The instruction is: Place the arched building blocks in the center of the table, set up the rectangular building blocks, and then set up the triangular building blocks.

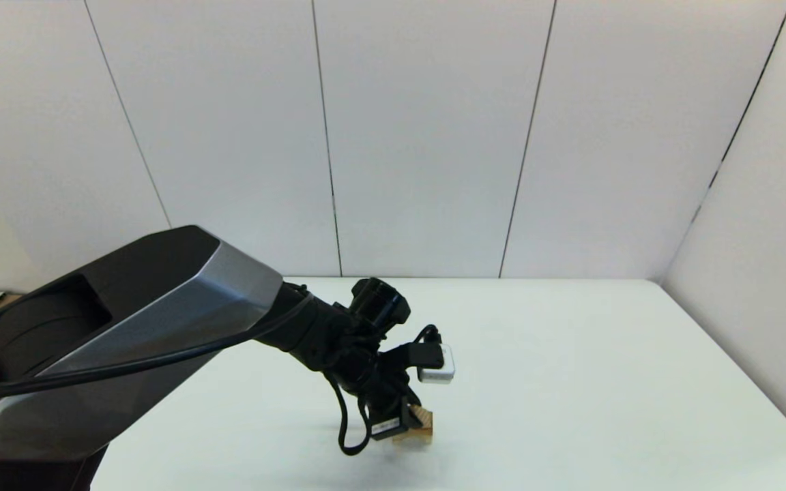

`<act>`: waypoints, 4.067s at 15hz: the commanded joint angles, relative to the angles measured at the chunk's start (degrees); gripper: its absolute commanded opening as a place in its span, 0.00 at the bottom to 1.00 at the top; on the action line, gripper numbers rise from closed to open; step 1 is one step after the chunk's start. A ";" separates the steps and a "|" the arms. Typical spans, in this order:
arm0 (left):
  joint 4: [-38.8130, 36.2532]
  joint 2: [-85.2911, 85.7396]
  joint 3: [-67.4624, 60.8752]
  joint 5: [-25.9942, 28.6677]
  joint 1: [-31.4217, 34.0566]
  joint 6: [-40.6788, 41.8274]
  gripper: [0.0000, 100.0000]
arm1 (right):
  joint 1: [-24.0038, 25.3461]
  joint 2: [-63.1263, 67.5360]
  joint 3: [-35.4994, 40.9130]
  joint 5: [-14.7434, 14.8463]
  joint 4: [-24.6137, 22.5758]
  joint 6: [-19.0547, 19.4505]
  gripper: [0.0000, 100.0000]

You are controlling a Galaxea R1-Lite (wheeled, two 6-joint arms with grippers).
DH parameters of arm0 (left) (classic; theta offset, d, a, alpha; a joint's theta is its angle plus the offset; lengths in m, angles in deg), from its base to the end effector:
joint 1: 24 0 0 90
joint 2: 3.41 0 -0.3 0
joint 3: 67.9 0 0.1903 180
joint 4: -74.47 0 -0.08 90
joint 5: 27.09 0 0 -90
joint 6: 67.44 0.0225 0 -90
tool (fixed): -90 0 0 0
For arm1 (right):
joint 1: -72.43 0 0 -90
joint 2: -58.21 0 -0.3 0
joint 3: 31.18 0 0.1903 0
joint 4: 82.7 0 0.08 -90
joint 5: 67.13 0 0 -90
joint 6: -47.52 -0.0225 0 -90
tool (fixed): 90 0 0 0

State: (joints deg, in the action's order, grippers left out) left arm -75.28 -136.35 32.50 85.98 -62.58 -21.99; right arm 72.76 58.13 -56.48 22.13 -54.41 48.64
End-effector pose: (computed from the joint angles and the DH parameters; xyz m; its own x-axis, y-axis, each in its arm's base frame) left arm 0.3157 -0.2631 0.0277 0.0845 -0.5687 -0.8182 0.9962 0.0309 0.0814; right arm -0.0257 0.0001 0.0759 0.9985 0.0187 -0.0508 -0.0196 0.9996 -0.0189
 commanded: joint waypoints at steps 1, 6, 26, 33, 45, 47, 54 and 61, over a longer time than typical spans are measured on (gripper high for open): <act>0.14 -0.30 0.05 0.05 0.00 0.17 0.00 | 0.02 -0.01 -0.01 -0.05 0.08 0.02 1.00; 0.06 -0.22 0.49 0.05 0.09 -0.45 1.00 | 0.02 -0.01 -0.01 -0.05 0.08 0.02 1.00; 23.52 72.47 -4.00 -5.49 13.01 -25.67 1.00 | 0.02 -0.01 -0.10 -0.05 0.00 0.02 1.00; 23.17 94.44 -12.96 -7.16 28.65 -23.03 1.00 | 0.02 -0.01 -0.01 -0.05 0.08 0.02 1.00; 23.61 126.79 -39.06 -13.66 38.50 -35.08 1.00 | 0.02 -0.01 -0.01 -0.05 0.00 0.02 1.00; 23.17 131.36 -43.72 -15.07 38.41 -38.24 1.00 | 0.02 -0.01 -0.01 -0.05 0.08 0.02 1.00; 12.80 132.94 -61.12 -19.11 38.41 -40.00 1.00 | 0.02 -0.01 -0.01 -0.05 0.08 0.02 1.00; -3.64 132.94 -75.89 -20.87 38.41 -40.09 1.00 | 0.02 -0.01 -0.01 -0.05 0.00 0.02 1.00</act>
State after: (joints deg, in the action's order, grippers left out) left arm -77.99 -3.33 -41.81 65.11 -24.18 -61.88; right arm 72.73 58.13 -56.48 22.10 -54.38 48.62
